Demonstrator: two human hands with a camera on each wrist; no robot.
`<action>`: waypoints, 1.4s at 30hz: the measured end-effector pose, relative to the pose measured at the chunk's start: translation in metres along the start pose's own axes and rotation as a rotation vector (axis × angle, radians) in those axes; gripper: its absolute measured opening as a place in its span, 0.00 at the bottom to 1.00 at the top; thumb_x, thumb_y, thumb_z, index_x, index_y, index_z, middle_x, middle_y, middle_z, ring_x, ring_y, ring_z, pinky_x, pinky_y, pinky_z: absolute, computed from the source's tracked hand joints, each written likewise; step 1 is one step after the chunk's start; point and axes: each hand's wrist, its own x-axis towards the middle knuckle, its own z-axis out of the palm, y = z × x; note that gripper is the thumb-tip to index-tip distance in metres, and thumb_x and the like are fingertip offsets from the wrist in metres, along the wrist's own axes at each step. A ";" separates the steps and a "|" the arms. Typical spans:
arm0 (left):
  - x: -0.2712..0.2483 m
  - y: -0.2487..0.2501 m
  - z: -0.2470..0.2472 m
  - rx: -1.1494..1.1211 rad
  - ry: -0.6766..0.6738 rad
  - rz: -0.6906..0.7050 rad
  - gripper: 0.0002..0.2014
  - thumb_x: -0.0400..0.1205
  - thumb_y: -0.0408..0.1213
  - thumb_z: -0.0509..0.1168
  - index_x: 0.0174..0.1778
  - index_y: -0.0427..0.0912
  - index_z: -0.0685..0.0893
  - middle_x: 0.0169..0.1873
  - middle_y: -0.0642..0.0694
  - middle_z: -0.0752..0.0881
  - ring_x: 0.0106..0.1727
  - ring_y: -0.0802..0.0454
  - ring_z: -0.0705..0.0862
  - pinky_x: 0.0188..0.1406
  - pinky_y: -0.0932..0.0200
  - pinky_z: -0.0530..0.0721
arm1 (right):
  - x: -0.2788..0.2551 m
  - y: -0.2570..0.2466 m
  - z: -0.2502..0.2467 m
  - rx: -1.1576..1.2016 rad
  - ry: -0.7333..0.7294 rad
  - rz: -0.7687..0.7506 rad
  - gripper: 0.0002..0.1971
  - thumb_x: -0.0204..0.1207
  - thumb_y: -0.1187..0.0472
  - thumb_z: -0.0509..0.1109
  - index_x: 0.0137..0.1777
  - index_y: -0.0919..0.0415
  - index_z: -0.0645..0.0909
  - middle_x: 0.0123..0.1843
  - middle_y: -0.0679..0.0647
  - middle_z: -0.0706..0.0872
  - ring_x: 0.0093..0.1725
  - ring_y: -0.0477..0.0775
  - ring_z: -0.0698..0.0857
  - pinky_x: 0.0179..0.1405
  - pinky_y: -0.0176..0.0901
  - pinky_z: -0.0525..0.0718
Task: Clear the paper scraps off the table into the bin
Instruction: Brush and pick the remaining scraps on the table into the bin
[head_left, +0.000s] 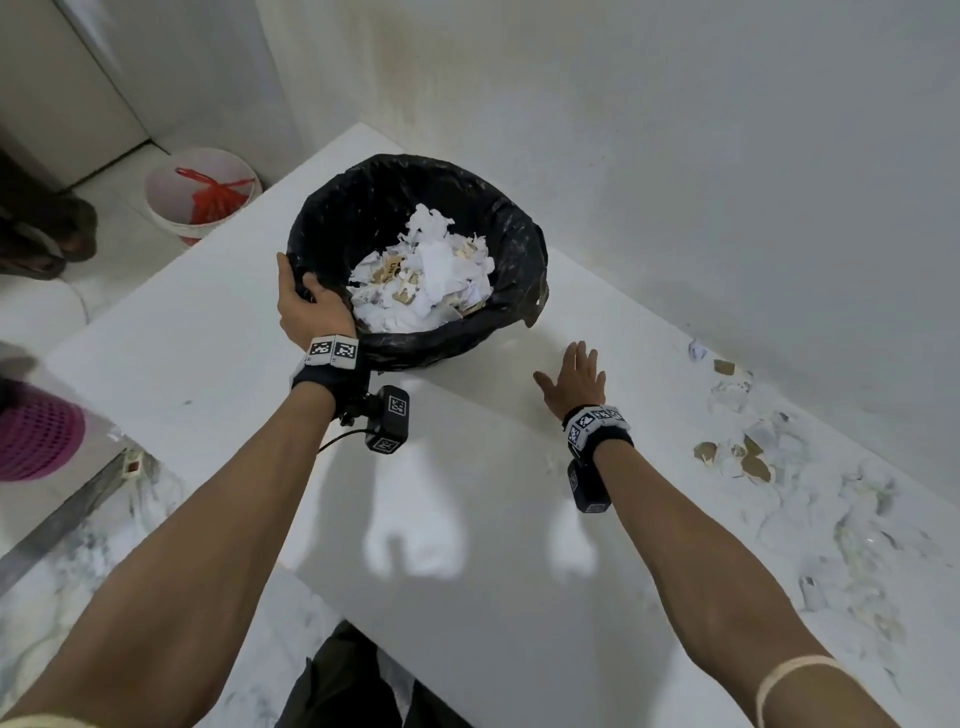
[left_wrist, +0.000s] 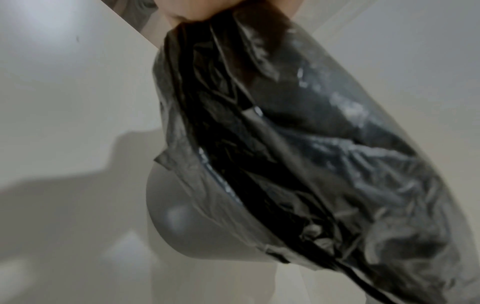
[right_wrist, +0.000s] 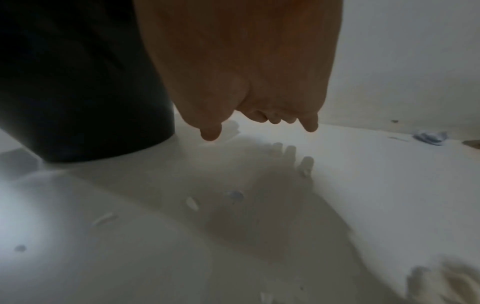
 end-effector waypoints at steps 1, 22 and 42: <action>-0.001 -0.001 0.001 0.005 0.018 -0.001 0.20 0.86 0.37 0.57 0.76 0.49 0.72 0.67 0.46 0.82 0.66 0.50 0.81 0.58 0.74 0.71 | 0.005 -0.004 0.005 -0.025 -0.031 -0.020 0.40 0.83 0.40 0.53 0.84 0.63 0.40 0.86 0.56 0.40 0.85 0.58 0.40 0.83 0.61 0.45; -0.001 0.001 0.014 0.075 -0.027 0.047 0.21 0.86 0.37 0.56 0.76 0.48 0.72 0.70 0.50 0.79 0.69 0.52 0.78 0.60 0.76 0.69 | -0.075 -0.062 0.086 -0.090 0.033 -0.227 0.34 0.83 0.40 0.41 0.85 0.55 0.43 0.86 0.57 0.41 0.85 0.61 0.42 0.78 0.71 0.31; 0.024 0.007 0.037 0.079 -0.313 0.145 0.21 0.86 0.38 0.56 0.76 0.50 0.71 0.70 0.50 0.79 0.69 0.53 0.79 0.54 0.81 0.67 | -0.126 0.056 0.087 0.227 0.060 0.324 0.34 0.78 0.32 0.54 0.82 0.42 0.55 0.86 0.52 0.49 0.84 0.68 0.44 0.77 0.74 0.47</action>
